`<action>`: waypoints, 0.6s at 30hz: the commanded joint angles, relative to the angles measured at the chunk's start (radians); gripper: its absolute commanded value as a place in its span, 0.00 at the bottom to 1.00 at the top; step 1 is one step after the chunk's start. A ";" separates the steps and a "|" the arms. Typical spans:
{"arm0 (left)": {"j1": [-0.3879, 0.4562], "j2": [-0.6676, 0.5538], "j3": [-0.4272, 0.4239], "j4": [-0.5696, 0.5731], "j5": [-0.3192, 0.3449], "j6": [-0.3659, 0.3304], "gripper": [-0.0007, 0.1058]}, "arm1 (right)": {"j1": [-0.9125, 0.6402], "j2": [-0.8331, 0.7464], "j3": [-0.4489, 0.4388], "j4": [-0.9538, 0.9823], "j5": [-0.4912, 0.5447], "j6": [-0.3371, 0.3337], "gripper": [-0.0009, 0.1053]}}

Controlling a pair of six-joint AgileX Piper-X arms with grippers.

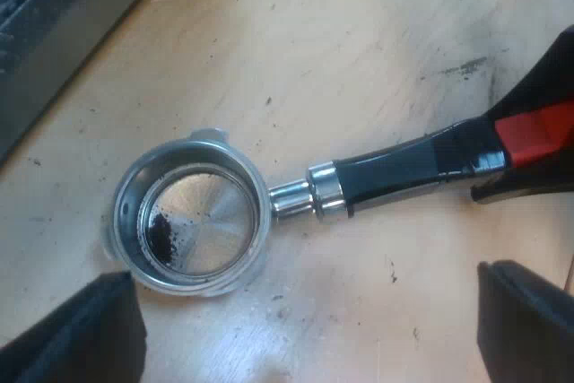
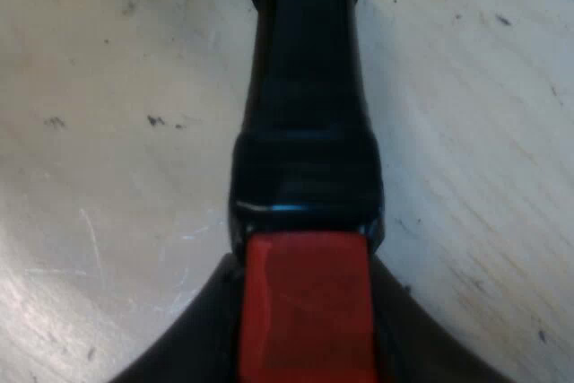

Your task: Grind coffee beans and then tamp

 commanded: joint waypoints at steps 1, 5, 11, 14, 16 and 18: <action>-0.006 -0.003 -0.004 -0.006 0.001 0.006 0.74 | 0.000 -0.008 -0.008 -0.014 0.026 0.003 0.06; -0.006 -0.003 -0.004 -0.006 -0.006 0.006 0.74 | 0.000 -0.008 -0.008 0.034 -0.016 0.012 0.40; -0.006 -0.003 -0.004 -0.006 -0.083 0.006 0.74 | 0.000 -0.008 -0.008 0.095 -0.016 0.056 0.79; -0.006 -0.006 -0.004 0.000 -0.116 0.006 0.74 | 0.000 -0.012 -0.017 0.118 -0.016 0.059 0.79; -0.006 -0.019 -0.006 0.029 -0.142 0.006 0.74 | 0.000 -0.019 -0.031 0.149 -0.011 0.064 0.79; -0.006 -0.035 -0.006 0.047 -0.151 0.006 0.74 | 0.000 -0.024 -0.040 0.170 -0.012 0.064 0.79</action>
